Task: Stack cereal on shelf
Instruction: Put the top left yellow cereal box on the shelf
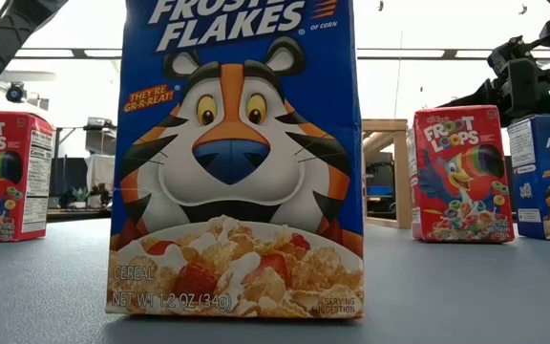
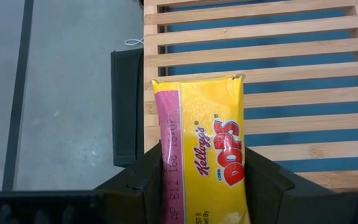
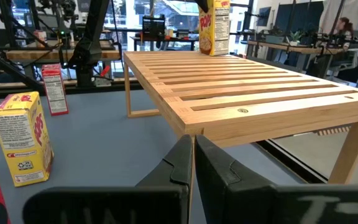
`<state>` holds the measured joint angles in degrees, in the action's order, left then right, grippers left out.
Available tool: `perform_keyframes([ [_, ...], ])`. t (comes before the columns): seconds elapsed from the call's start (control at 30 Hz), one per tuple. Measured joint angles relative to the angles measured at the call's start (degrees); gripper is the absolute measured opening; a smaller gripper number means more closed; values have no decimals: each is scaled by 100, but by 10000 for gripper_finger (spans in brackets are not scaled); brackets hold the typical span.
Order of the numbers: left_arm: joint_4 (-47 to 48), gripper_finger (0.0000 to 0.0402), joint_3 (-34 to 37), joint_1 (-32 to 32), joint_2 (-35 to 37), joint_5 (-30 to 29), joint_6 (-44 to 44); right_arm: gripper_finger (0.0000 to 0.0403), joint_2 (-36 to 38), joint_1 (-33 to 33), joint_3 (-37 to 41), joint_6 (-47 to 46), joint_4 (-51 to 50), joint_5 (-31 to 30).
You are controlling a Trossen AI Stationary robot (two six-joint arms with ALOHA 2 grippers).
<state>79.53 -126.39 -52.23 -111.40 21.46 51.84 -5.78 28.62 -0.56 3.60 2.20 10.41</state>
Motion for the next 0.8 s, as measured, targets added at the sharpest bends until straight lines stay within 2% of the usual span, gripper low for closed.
perform_keyframes([
  [0.13,11,151,-82,4,-14,-52,-68,9,0,2,0,0,0,0],
  [0.5,139,214,-128,0,-17,-62,-194,9,0,0,0,0,0,0],
  [0.8,299,224,-429,0,-17,-143,-203,9,0,0,-2,0,0,0],
])
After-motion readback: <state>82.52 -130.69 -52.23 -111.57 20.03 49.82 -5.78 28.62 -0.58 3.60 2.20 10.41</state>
